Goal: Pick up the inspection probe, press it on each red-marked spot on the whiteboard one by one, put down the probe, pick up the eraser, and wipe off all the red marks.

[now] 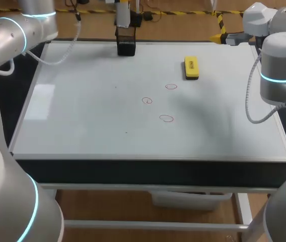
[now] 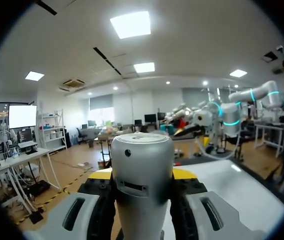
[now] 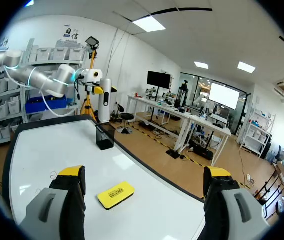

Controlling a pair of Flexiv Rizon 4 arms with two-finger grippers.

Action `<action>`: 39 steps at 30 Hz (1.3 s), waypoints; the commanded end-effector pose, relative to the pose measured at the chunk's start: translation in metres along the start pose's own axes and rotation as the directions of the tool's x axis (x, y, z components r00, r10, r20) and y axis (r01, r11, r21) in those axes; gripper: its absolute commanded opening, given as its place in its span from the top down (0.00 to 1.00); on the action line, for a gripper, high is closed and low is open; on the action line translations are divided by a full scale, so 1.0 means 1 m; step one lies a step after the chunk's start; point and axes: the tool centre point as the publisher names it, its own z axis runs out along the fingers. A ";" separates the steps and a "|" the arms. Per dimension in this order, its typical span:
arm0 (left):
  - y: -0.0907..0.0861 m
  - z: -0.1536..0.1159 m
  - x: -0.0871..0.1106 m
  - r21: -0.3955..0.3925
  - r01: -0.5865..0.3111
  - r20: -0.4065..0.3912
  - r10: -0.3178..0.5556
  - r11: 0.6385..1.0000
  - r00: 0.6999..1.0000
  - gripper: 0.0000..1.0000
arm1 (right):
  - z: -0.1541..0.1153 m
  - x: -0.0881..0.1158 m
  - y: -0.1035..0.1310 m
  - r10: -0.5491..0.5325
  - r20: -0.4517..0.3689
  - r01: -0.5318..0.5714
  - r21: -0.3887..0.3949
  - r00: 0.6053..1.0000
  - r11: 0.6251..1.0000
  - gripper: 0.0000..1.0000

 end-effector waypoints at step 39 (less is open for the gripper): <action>0.012 -0.153 0.115 -0.019 0.097 0.285 -0.088 0.995 0.955 1.00 | 0.000 -0.001 0.000 0.000 -0.002 0.000 0.001 1.000 1.000 0.00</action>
